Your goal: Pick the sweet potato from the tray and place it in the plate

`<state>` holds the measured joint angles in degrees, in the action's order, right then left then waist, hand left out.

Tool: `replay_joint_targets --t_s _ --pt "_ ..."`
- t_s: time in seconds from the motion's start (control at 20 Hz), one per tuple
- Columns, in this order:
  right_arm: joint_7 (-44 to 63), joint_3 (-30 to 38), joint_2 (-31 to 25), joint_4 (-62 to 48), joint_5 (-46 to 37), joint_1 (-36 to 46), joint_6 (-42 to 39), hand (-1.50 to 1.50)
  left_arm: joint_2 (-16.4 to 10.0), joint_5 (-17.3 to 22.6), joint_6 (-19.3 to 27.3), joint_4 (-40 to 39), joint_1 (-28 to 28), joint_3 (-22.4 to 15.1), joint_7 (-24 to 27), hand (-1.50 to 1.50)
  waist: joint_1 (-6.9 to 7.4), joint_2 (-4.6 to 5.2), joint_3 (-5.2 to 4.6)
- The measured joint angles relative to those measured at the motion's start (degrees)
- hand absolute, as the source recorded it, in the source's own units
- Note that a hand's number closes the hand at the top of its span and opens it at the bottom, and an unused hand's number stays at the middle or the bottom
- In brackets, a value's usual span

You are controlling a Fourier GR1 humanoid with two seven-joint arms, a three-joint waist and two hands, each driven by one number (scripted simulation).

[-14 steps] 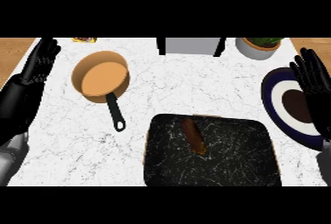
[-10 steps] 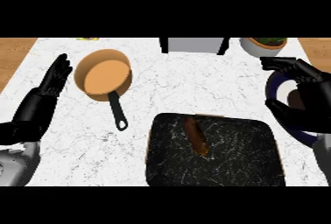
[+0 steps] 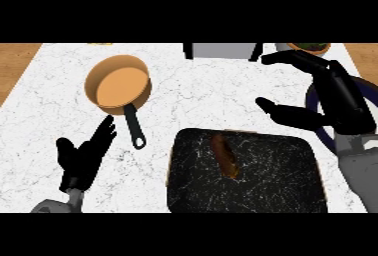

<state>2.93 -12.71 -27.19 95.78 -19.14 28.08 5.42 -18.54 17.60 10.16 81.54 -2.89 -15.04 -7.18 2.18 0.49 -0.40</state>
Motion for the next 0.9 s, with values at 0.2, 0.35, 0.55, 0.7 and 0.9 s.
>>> replay_joint_targets --t_s 0.2,0.35,0.55,0.7,0.9 --pt "-0.42 -3.18 4.13 -2.14 -4.45 1.70 0.08 -1.50 2.04 -0.31 1.16 1.02 2.35 -0.25 -1.93 0.00 -1.02 -0.31 0.24" --pt "2.47 -4.69 3.82 -1.34 -6.98 3.45 -3.46 -1.50 3.34 -0.80 1.96 0.98 2.76 -0.30 -2.79 0.00 -1.51 -0.46 0.31" --pt "10.79 -9.69 1.29 0.39 -10.54 5.83 -12.13 -1.50 3.35 -0.61 1.91 1.04 2.82 0.05 -3.72 0.00 -1.95 -0.76 0.26" --pt "17.36 -13.76 0.40 1.58 -12.20 7.92 -19.70 -1.50 3.19 -0.59 1.49 0.50 3.09 0.39 -3.41 0.00 -2.04 -0.84 0.23" --pt "26.77 -18.58 2.83 3.49 -14.31 10.33 -27.74 -1.50 3.60 -0.70 1.09 -0.44 2.67 0.88 -2.96 0.00 -2.11 -0.78 0.27"
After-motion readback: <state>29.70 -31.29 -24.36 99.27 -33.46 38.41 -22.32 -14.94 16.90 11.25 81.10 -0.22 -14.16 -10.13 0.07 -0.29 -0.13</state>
